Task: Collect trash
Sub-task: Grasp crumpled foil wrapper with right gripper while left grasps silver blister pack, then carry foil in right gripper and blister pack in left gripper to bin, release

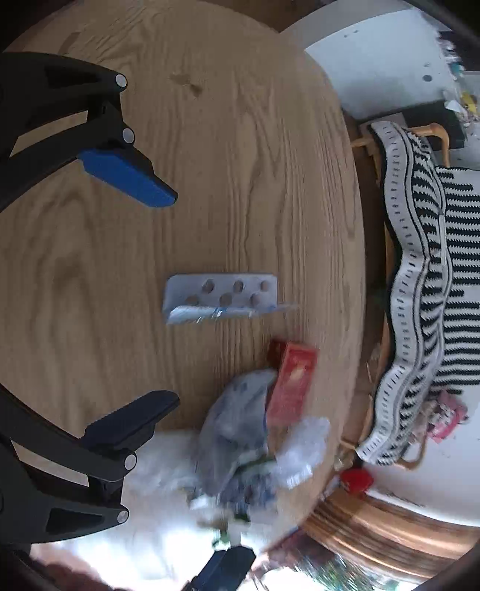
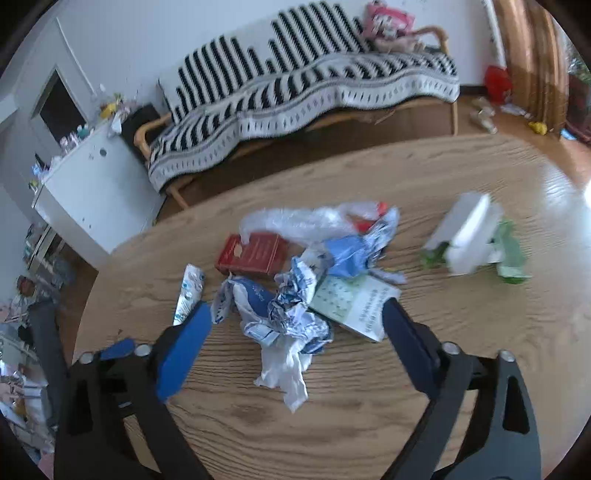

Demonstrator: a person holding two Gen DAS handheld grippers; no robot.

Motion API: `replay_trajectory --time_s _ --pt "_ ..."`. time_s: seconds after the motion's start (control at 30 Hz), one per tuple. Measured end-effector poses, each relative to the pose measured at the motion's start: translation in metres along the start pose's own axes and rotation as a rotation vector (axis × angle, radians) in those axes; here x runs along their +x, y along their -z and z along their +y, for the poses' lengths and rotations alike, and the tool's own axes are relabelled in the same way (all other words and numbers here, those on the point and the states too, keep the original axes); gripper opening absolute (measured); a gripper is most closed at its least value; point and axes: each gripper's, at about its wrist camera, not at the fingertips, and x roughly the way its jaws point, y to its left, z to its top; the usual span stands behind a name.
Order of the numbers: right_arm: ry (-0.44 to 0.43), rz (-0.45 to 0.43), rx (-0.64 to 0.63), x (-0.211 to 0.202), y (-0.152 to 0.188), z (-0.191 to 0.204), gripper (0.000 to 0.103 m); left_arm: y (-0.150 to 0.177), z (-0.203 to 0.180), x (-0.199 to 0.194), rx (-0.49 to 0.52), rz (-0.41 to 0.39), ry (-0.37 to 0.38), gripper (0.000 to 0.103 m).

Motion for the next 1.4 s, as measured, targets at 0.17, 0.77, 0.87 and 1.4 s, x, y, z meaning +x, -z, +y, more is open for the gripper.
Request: replay_trajectory --time_s 0.17,0.77,0.87,1.4 --pt "0.043 0.012 0.009 0.021 -0.006 -0.009 0.082 -0.020 0.006 0.021 -0.036 -0.001 -0.011 0.096" --pt "-0.030 -0.189 0.109 -0.013 -0.014 -0.030 0.024 -0.029 -0.005 0.000 -0.005 -0.053 0.124 0.034" --pt "-0.039 -0.235 0.133 -0.030 -0.012 -0.041 0.024 -0.025 -0.011 -0.014 0.004 -0.085 0.112 0.035" --pt "-0.020 -0.174 0.160 -0.030 -0.004 -0.065 0.024 -0.016 -0.018 -0.025 0.006 -0.092 0.142 0.035"
